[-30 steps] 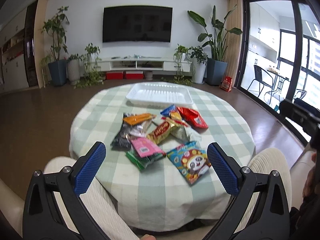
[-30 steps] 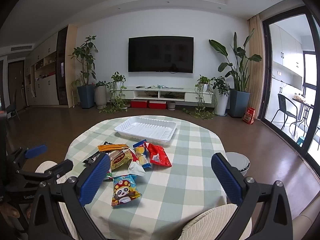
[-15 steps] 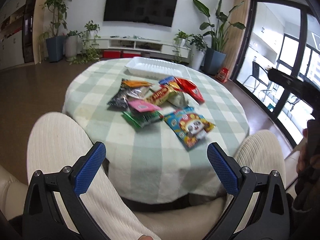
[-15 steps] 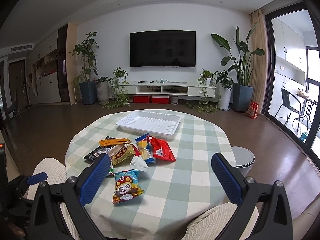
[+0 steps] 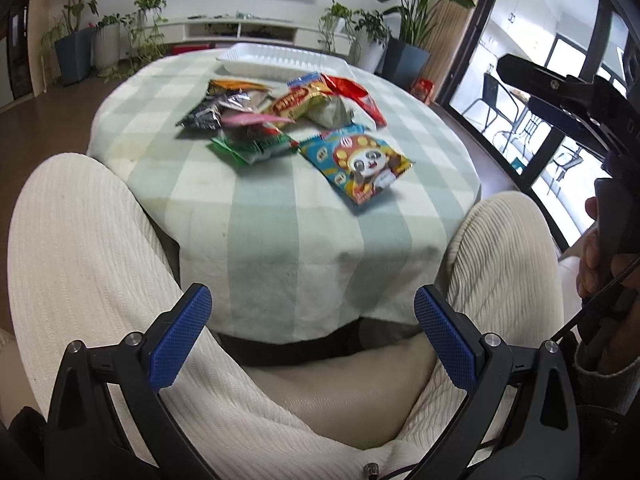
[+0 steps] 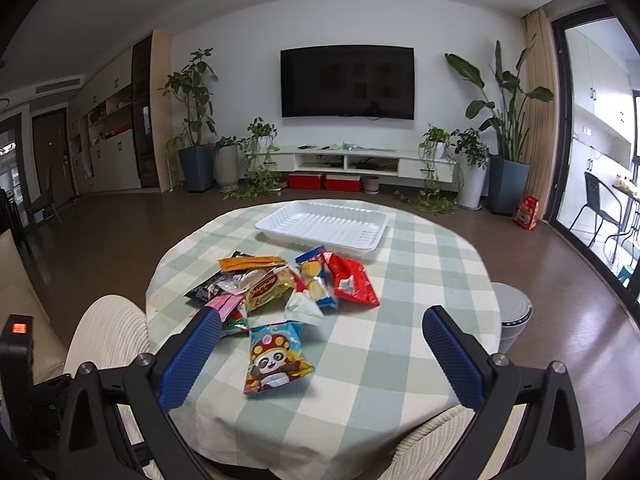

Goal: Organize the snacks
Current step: 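Lower the left tool to the pink bar while the right tool approaches the panda bag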

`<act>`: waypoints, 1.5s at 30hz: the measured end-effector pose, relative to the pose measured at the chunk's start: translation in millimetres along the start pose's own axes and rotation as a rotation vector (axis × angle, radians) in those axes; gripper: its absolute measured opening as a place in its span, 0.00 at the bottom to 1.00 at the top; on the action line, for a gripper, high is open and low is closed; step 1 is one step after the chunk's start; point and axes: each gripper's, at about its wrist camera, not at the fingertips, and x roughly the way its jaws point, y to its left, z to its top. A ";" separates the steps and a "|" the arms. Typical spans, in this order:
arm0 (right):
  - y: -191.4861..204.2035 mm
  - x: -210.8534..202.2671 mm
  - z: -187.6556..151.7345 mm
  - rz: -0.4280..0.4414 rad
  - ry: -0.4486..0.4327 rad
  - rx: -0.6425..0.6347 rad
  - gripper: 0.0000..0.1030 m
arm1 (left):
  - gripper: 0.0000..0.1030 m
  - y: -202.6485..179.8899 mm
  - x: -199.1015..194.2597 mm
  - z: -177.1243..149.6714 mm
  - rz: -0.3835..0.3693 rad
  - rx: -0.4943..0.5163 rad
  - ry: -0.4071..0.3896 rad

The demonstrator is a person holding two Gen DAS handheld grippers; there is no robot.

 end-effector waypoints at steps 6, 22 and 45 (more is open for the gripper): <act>-2.2 26.3 -15.6 0.100 0.102 0.075 1.00 | 0.99 13.1 -2.5 7.0 -0.002 -0.046 -0.024; -20.4 82.0 -45.9 0.242 0.272 0.274 1.00 | 0.98 52.4 6.5 64.9 0.001 -0.140 -0.082; -36.3 156.6 -61.7 0.438 0.400 0.498 0.82 | 0.98 76.7 76.9 145.2 0.029 -0.190 -0.028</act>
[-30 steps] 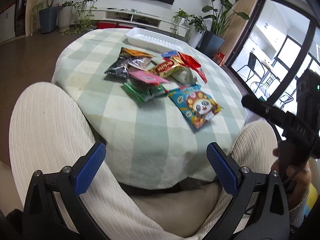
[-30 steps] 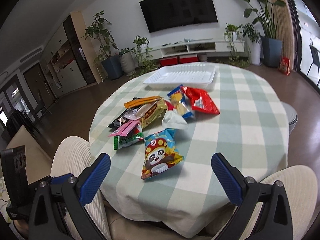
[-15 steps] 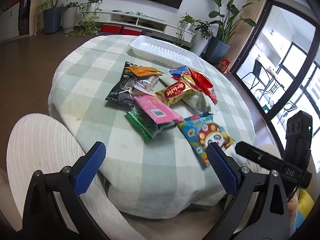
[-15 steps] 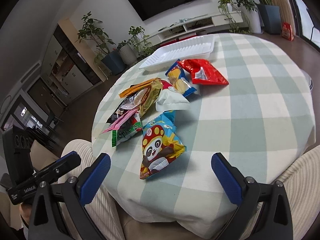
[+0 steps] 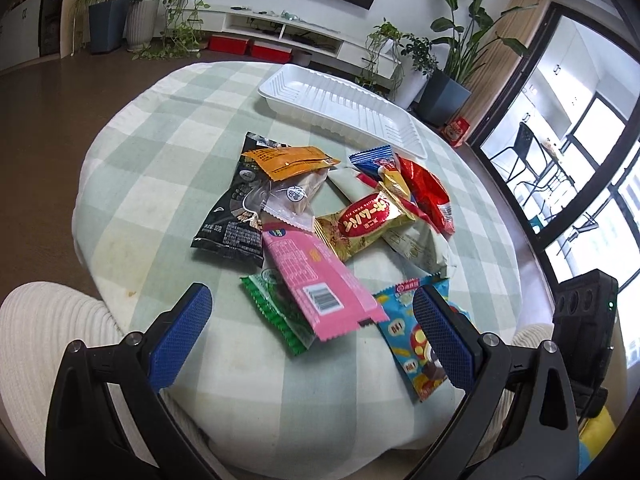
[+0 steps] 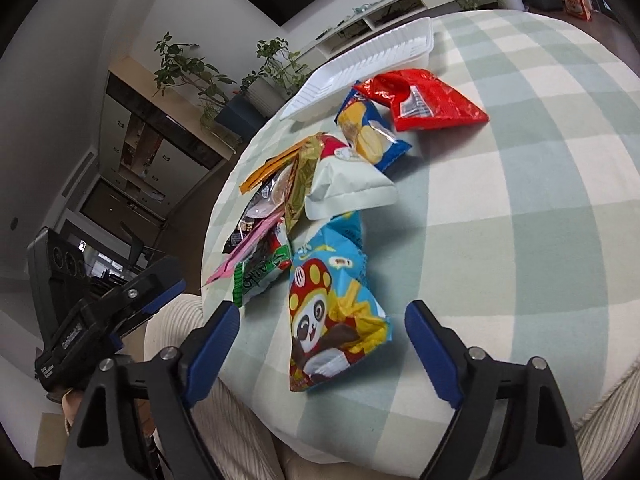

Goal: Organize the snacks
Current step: 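Lower the left tool to the pink bar while the right tool approaches the panda bag, then close the left gripper on the pink bar while the right gripper grasps the panda bag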

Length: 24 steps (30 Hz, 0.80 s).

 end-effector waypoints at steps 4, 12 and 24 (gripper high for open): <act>-1.2 7.2 4.1 0.017 0.015 0.002 0.72 | 0.83 -3.8 18.4 8.2 0.034 0.031 0.030; -2.1 13.2 8.9 0.025 0.026 -0.007 0.55 | 0.58 -7.6 50.8 12.5 0.064 0.061 0.101; -3.6 16.6 9.8 0.052 0.037 -0.018 0.32 | 0.27 4.7 63.8 19.6 0.066 0.051 0.117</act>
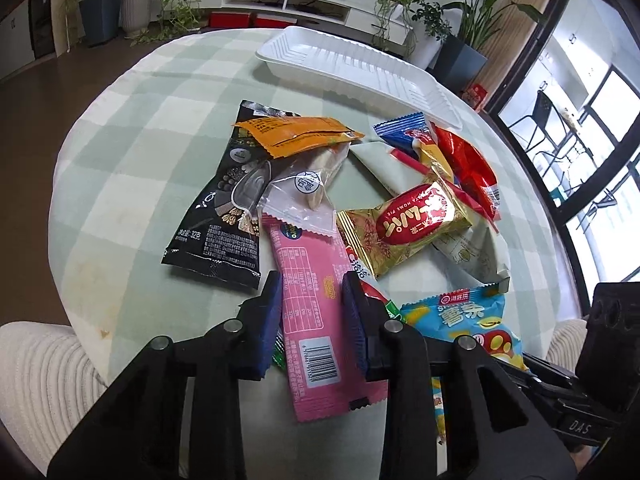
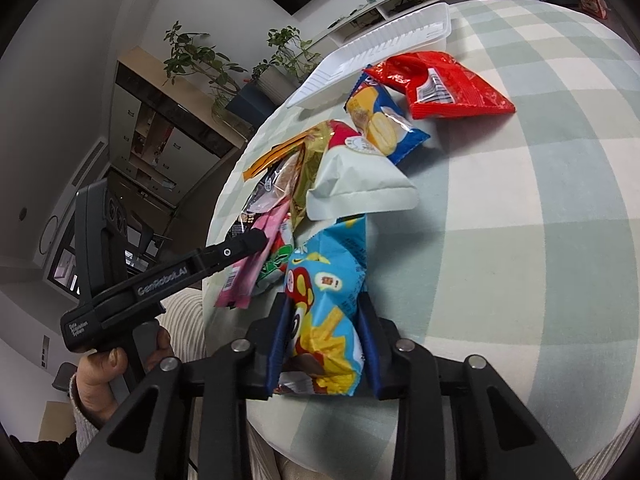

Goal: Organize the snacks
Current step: 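Close the left gripper on the pink bar while the right gripper grasps the panda bag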

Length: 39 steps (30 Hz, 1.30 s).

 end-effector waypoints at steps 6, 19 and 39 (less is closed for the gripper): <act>-3.5 -3.8 -3.4 0.040 0.000 0.022 0.30 | 0.23 -2.5 -5.4 -3.8 -0.028 0.023 -0.002; -4.7 -11.0 -5.9 0.119 -0.021 0.056 0.29 | 0.19 -5.2 -34.0 -10.1 -0.077 0.042 -0.034; 20.4 6.8 -10.2 0.005 0.030 -0.081 0.46 | 0.27 -35.5 -12.8 -23.7 0.047 0.236 0.023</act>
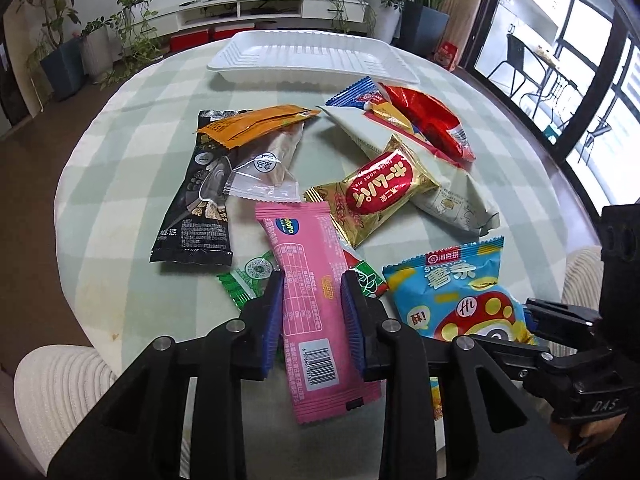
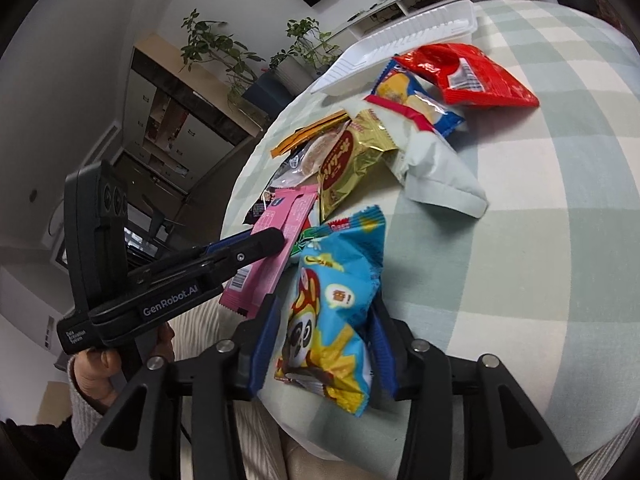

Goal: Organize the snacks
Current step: 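Close the left gripper on the pink bar while the right gripper grasps the panda bag, then carry the pink bar and panda bag into the white tray and release both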

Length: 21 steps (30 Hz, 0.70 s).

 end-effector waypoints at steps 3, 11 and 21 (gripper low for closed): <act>3.6 2.8 -2.8 -0.022 -0.002 -0.024 0.42 | 0.31 -5.3 1.6 -1.0 0.026 0.037 -0.009; 3.7 5.2 -8.4 -0.036 -0.022 -0.039 0.31 | 0.20 -11.3 -0.6 -4.4 0.004 0.085 -0.039; -12.5 -0.1 -6.4 0.114 -0.050 0.098 0.30 | 0.17 3.0 -17.4 -4.8 -0.071 0.017 -0.057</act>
